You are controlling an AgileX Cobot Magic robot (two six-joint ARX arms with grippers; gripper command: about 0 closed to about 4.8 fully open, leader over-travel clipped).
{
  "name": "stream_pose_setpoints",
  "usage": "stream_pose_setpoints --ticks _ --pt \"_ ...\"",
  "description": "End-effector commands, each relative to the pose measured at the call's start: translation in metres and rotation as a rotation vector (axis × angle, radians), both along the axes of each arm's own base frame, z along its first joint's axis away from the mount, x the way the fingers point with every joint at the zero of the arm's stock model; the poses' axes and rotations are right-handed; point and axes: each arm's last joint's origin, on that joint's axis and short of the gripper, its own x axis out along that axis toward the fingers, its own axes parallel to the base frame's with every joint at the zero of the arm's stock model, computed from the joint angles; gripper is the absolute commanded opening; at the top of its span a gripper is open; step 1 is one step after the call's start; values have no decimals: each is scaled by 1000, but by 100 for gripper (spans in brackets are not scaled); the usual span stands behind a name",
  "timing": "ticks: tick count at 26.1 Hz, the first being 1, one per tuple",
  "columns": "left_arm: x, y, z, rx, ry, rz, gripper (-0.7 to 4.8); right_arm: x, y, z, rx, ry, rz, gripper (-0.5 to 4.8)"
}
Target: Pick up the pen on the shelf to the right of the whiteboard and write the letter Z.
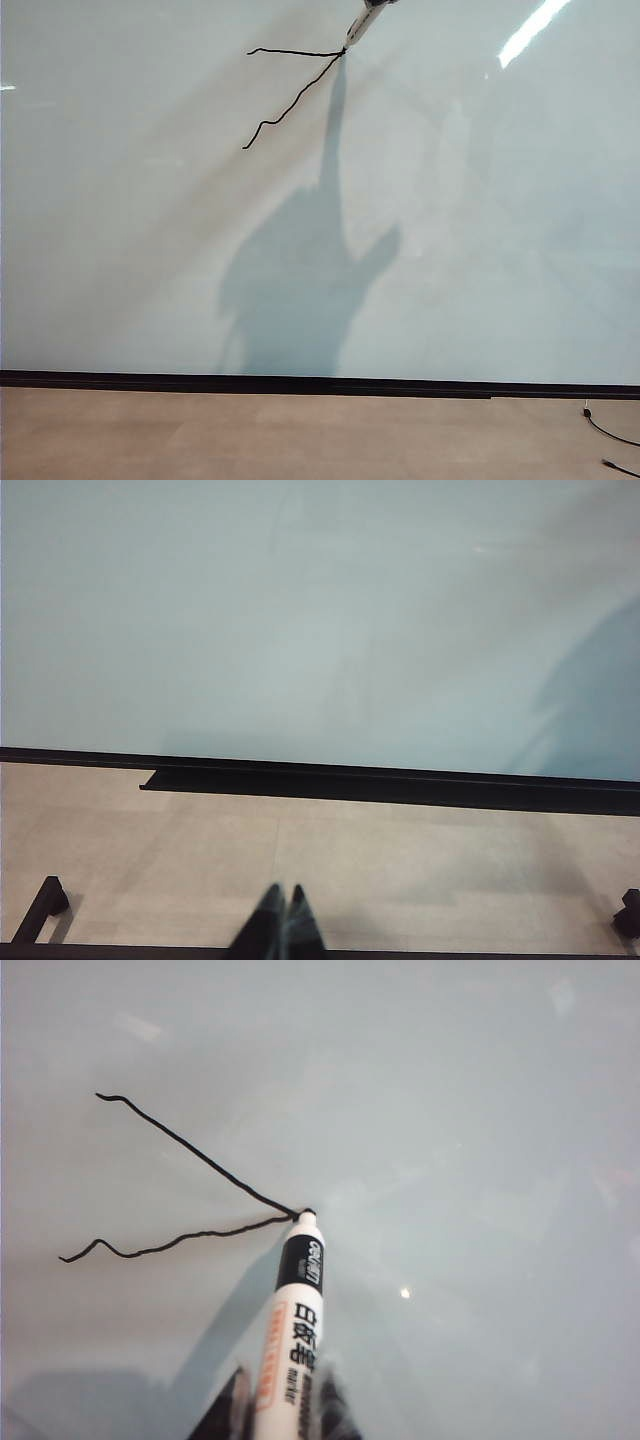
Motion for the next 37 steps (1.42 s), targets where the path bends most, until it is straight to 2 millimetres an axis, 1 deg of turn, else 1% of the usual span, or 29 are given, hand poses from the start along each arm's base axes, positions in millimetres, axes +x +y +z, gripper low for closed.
stream_pose_setpoints --ticks 1,2,3,7,9,11,13,16,18,20,23,27,30,35,37 --pt "0 0 1 4 -7 -1 -5 -20 18 1 -13 7 24 -5" --pt "0 0 1 4 -7 -1 -5 -31 28 0 -25 12 46 -5" --pt "0 0 1 5 -7 -1 -5 -37 33 -1 -27 13 59 -5" --pt "0 0 1 4 -7 -2 -5 -53 51 -5 -28 17 140 -5" --pt "0 0 1 4 -8 -1 -4 -56 59 -8 -27 16 172 -5" --pt "0 0 1 4 -7 -1 -4 -54 66 -14 -21 18 214 -5" --pt "0 0 1 4 -7 -2 -5 -41 82 -30 33 37 280 -5" --pt "0 0 1 4 -7 -2 -5 -29 89 -43 84 57 323 -5" --pt "0 0 1 4 -7 -1 -4 -17 92 -52 126 71 346 -5" --pt "0 0 1 4 -7 -1 -4 -3 87 -57 173 100 362 -5" --pt "0 0 1 4 -7 -1 -4 6 80 -60 195 118 375 -5" --pt "0 0 1 4 -7 -1 -5 15 67 -67 272 101 421 -5" --pt "0 0 1 4 -7 -1 -4 21 48 -86 340 101 435 -6" --pt "0 0 1 4 -7 -1 -4 25 36 -96 356 98 410 -5" --pt "0 0 1 4 -7 -2 -5 33 31 -100 356 99 425 -5"
